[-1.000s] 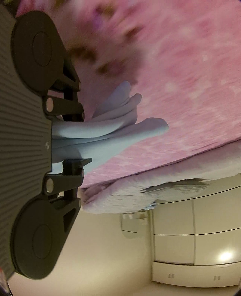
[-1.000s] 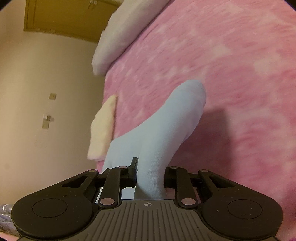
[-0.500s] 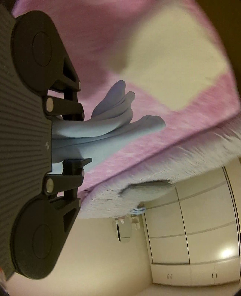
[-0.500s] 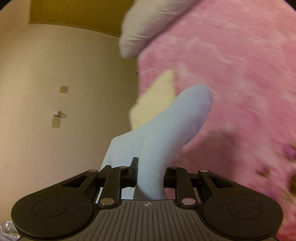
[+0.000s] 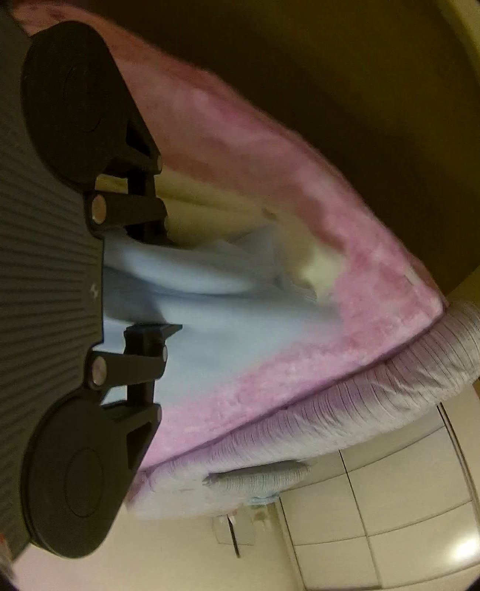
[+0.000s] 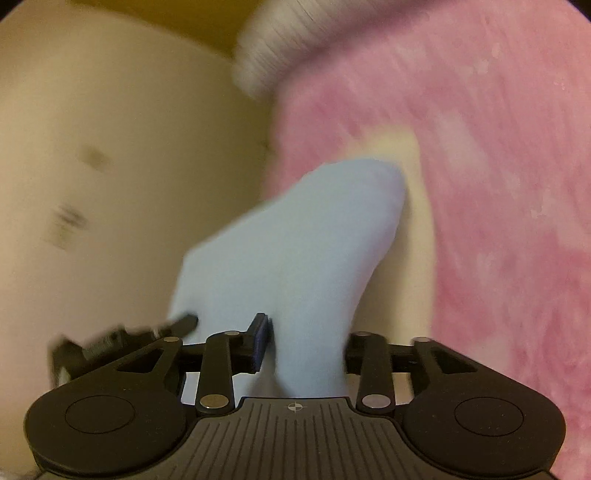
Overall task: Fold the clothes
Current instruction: 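Lift the blue bundle with both grippers and carry it onto the cream towel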
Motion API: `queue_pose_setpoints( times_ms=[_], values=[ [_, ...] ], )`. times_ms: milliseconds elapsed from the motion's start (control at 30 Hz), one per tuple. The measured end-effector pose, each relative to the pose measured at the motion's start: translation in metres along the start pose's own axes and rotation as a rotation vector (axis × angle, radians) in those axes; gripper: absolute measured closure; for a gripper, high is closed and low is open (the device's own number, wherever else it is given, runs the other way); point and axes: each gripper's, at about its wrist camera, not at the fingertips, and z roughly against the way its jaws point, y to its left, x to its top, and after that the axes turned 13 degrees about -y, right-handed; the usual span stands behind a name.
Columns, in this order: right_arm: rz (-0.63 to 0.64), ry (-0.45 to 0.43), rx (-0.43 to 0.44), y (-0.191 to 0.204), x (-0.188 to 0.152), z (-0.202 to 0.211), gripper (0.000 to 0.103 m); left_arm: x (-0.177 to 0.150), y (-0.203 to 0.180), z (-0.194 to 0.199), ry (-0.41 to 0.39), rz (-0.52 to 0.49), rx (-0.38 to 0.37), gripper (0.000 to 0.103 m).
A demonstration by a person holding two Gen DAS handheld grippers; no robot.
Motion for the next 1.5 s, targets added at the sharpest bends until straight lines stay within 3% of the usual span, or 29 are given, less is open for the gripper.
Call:
queue_pose_setpoints(
  times_ms=[67,133,333,433,533,600,800,1033,1133,1267,1333,1367,1400,1433,1500],
  values=[
    [-0.018,-0.014,0.032,-0.005,-0.008,0.001,0.042,-0.001,0.001,0.004,-0.007,-0.004,-0.017,0.072],
    [-0.036,-0.024,0.05,-0.006,-0.011,0.008,0.041,-0.002,0.002,0.009,-0.014,-0.008,-0.034,0.072],
    [-0.061,-0.075,-0.021,-0.018,-0.005,0.037,0.042,-0.006,0.005,0.021,-0.036,-0.019,-0.086,0.074],
    [-0.018,-0.088,-0.051,-0.014,0.002,0.024,0.068,-0.01,0.004,0.021,-0.046,-0.032,-0.102,0.076],
    [0.016,-0.043,-0.057,-0.011,0.007,0.013,0.067,-0.001,0.008,0.014,-0.022,0.005,-0.113,0.075],
    [-0.026,-0.018,-0.046,-0.017,0.012,0.014,0.067,0.004,0.01,0.009,-0.005,0.03,-0.121,0.073],
    [-0.178,-0.063,-0.013,-0.03,0.03,0.015,0.048,0.024,0.012,-0.018,0.04,0.086,-0.128,0.07],
    [-0.162,-0.06,-0.056,-0.025,0.04,0.01,0.047,0.03,0.01,-0.017,0.063,0.043,-0.113,0.067],
    [-0.118,-0.078,-0.095,-0.021,0.042,0.028,0.035,0.032,0.011,-0.005,0.055,0.024,-0.112,0.063],
    [-0.193,-0.145,-0.061,-0.03,0.057,0.028,0.035,0.05,0.013,-0.012,-0.01,0.048,-0.11,0.057],
    [-0.203,-0.159,-0.07,-0.033,0.065,0.017,0.035,0.056,0.01,-0.028,-0.004,0.046,-0.105,0.056],
    [-0.193,-0.144,-0.086,-0.033,0.067,0.01,0.036,0.056,0.007,-0.034,0.0,0.032,-0.114,0.057],
    [-0.18,-0.136,-0.099,-0.033,0.068,0.004,0.041,0.055,0.004,-0.037,-0.003,0.007,-0.128,0.068],
    [-0.153,-0.137,-0.105,-0.03,0.067,0.001,0.07,0.055,0.001,-0.038,-0.01,-0.024,-0.135,0.074],
    [-0.049,-0.161,-0.111,-0.017,0.063,0.003,0.075,0.055,-0.005,-0.032,-0.045,-0.099,-0.163,0.085]
  ],
)
